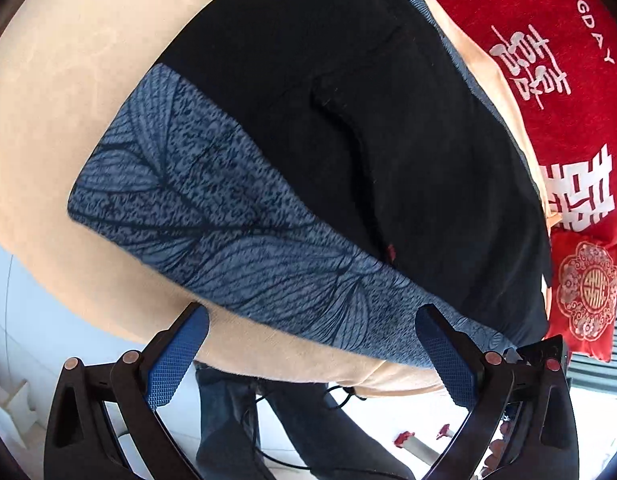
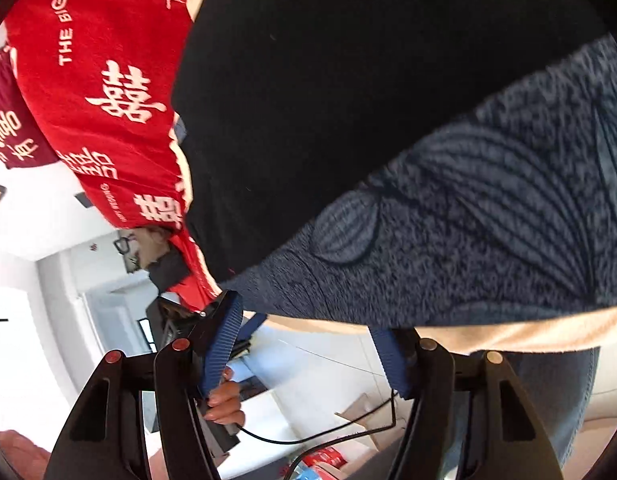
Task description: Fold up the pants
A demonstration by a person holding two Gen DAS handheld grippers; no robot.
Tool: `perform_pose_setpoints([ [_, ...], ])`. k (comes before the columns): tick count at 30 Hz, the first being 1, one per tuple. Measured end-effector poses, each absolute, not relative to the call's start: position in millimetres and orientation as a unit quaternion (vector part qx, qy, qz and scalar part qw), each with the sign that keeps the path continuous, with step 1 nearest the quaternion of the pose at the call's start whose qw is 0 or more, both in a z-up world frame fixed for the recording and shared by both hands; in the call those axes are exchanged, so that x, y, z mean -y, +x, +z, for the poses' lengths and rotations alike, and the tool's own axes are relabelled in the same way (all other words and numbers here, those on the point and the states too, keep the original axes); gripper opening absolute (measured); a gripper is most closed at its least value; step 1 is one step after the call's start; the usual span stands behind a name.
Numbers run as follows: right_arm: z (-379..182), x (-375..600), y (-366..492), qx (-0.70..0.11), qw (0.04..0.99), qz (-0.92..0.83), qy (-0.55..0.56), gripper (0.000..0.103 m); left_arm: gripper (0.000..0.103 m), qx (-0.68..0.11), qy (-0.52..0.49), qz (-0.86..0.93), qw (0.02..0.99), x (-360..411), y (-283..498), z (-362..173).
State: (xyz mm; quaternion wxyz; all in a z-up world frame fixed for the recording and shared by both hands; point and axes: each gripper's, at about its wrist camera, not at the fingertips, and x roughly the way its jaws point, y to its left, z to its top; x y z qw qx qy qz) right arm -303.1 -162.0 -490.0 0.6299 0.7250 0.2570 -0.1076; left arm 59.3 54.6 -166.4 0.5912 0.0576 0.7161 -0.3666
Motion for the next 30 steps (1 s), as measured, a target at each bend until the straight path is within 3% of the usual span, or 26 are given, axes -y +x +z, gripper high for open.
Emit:
perform_pose_setpoints([
  [9, -486.9, 153.1, -336.9, -0.217, 0.624, -0.124, 0.741, 0.069, 0.103, -0.697, 0.042, -0.41, 0.586, -35.7, 65.2, -150.5],
  [13, -498.0, 152.5, -366.0, -0.163, 0.6, -0.14, 0.77, 0.069, 0.102, -0.698, 0.032, -0.406, 0.589, -25.2, 67.1, -151.5],
  [17, -507.0, 155.9, -370.5, -0.11, 0.584, -0.12, 0.795, 0.067, 0.088, -0.695, 0.032, -0.396, 0.6, -34.6, 69.7, -150.8],
  [18, -508.5, 155.8, -371.0, -0.1, 0.577, -0.117, 0.802, 0.064, 0.083, -0.695, 0.031, -0.391, 0.602, -37.2, 71.3, -150.4],
  [20, -509.5, 155.7, -375.4, -0.084, 0.556, -0.127, 0.817, 0.021, 0.057, -0.697, 0.026, -0.386, 0.604, -44.7, 76.3, -150.9],
  [21, -506.8, 157.4, -377.5, -0.087, 0.553, -0.132, 0.818, 0.012, 0.049, -0.699, 0.025, -0.382, 0.603, -47.1, 79.6, -151.4],
  [22, -499.8, 160.5, -377.1, -0.097, 0.556, -0.134, 0.814, 0.008, 0.035, -0.703, 0.017, -0.383, 0.599, -49.7, 82.8, -151.5],
  [23, -490.7, 164.5, -375.0, -0.109, 0.564, -0.133, 0.808, 0.008, 0.028, -0.708, 0.002, -0.386, 0.591, -51.8, 86.6, -150.0],
  [30, -395.2, 234.6, -348.2, -0.178, 0.641, -0.092, 0.741, 0.008, 0.028, -0.678, 0.0, -0.402, 0.615, -31.2, 89.6, -89.5],
])
